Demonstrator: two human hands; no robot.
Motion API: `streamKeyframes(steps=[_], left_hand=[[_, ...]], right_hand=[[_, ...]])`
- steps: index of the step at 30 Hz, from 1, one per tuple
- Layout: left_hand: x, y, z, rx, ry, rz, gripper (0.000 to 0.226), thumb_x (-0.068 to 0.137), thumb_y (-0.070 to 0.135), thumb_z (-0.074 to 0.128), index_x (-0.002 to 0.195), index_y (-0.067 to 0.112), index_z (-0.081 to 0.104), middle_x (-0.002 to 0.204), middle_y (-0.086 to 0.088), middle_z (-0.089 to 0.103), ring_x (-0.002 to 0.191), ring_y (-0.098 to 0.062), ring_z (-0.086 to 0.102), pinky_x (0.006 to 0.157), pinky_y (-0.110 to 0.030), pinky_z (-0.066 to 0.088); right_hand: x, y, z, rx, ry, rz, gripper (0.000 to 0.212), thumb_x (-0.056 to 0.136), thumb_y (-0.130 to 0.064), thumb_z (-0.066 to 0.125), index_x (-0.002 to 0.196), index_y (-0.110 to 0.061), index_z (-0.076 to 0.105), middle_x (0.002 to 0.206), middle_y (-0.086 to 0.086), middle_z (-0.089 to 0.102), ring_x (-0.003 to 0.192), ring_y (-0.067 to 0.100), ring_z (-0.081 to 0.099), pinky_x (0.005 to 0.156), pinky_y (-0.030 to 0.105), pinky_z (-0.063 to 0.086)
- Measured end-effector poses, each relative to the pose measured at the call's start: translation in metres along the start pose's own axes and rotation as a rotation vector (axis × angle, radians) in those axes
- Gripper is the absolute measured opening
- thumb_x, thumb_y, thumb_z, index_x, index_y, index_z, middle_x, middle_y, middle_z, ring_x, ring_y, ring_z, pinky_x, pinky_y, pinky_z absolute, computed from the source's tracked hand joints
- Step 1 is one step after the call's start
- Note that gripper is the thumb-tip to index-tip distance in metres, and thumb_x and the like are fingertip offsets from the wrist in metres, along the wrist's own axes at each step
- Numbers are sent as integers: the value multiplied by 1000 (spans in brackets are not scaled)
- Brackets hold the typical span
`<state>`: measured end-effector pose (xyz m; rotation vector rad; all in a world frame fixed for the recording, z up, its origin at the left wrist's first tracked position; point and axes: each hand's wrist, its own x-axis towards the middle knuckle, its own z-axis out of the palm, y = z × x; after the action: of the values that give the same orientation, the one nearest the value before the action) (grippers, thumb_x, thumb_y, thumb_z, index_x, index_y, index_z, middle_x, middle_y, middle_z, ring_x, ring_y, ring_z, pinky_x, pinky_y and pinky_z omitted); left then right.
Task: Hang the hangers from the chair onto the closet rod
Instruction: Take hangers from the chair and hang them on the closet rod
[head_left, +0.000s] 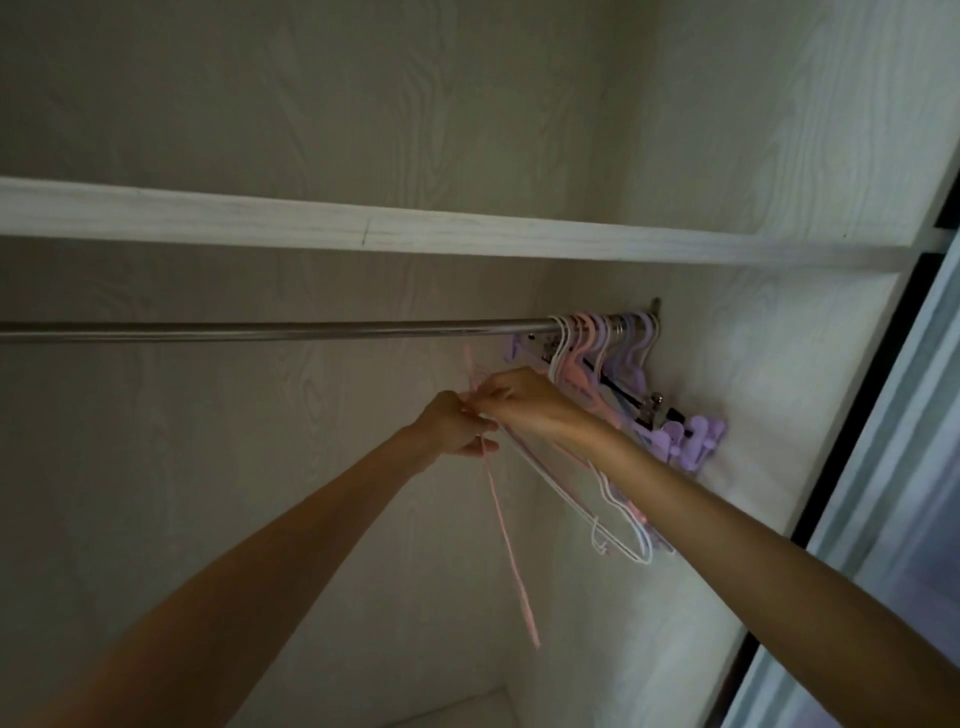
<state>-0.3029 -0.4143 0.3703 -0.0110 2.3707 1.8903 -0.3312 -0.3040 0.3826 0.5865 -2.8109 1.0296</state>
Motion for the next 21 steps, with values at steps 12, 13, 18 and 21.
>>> streamKeyframes(steps=[12,13,18,21], left_hand=[[8,23,-55,826,642,589,25,89,23,59,114,23,65,115,2,66,103,-18,62,84,-28,48],[10,24,-63,949,685,681,31,91,19,56,121,22,60,123,0,62,110,-20,57,87,-31,45],[27,8,-83,1348,723,616,45,89,10,56,132,20,51,127,-4,59,114,-25,53,103,-37,32],[29,5,-80,1359,795,641,44,87,6,58,129,21,56,118,-4,64,106,-26,59,101,-38,34]], right_hand=[[39,30,-25,84,214,45,24,99,-15,38,86,-16,58,80,5,63,63,13,59,65,27,50],[43,30,-26,88,180,66,25,100,-15,37,85,-15,57,79,5,63,62,12,59,62,25,49],[59,37,-10,0,94,121,28,96,-11,39,72,-14,54,101,20,67,89,30,64,76,35,51],[59,44,-1,-124,73,154,28,95,-21,43,70,-16,53,104,19,67,101,32,62,84,31,45]])
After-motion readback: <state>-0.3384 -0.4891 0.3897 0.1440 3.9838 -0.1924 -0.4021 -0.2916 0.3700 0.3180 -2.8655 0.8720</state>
